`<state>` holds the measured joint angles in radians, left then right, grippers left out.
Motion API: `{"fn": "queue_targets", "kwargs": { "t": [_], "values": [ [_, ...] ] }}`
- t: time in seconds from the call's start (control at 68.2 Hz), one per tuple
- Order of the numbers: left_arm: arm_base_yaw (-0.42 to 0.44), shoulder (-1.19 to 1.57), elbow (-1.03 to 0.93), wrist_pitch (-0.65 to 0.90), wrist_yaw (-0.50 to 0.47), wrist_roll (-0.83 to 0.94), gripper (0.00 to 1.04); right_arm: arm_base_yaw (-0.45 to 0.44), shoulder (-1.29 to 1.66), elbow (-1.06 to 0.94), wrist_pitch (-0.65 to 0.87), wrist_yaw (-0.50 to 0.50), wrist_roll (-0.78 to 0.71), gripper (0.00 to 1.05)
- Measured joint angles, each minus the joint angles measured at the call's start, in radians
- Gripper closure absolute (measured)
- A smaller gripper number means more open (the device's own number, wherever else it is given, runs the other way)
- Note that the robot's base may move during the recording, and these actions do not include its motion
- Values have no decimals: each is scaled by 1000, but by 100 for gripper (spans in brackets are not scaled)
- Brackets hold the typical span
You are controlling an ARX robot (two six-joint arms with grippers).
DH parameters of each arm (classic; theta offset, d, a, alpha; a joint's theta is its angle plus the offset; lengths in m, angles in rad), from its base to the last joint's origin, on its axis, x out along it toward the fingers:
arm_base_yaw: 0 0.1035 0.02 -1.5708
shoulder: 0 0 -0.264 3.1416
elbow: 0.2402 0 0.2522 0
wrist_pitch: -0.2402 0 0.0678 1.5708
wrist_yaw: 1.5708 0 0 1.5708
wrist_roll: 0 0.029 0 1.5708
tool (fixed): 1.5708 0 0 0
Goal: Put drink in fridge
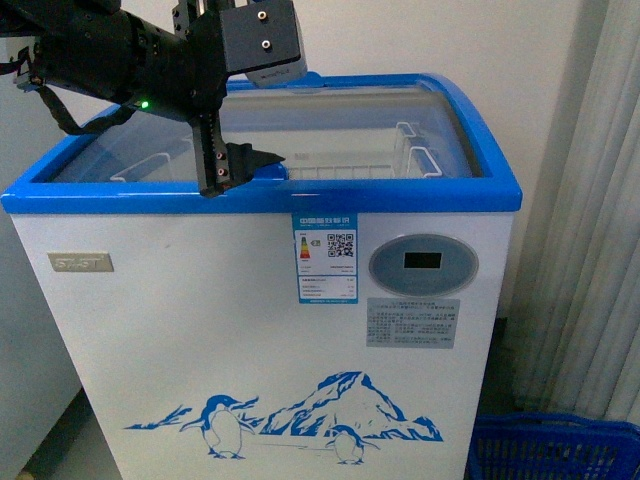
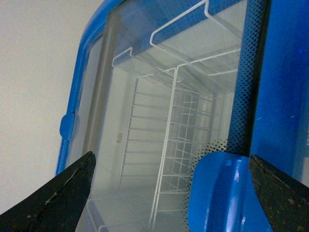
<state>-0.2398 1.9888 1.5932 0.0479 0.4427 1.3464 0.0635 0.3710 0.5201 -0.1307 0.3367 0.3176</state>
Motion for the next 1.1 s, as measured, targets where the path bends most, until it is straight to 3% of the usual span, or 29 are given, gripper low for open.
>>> {"fn": "queue_targets", "kwargs": {
  "t": [0.469,0.792,1.1],
  "values": [
    [34,137,197,-147,-27,97,8,0,0,0,0,0,0,62],
    [44,237,357,-158,-43,130,8,0,0,0,0,0,0,62],
    [43,480,739,-119,-147,172,8,0,0,0,0,0,0,62]
  ]
}}
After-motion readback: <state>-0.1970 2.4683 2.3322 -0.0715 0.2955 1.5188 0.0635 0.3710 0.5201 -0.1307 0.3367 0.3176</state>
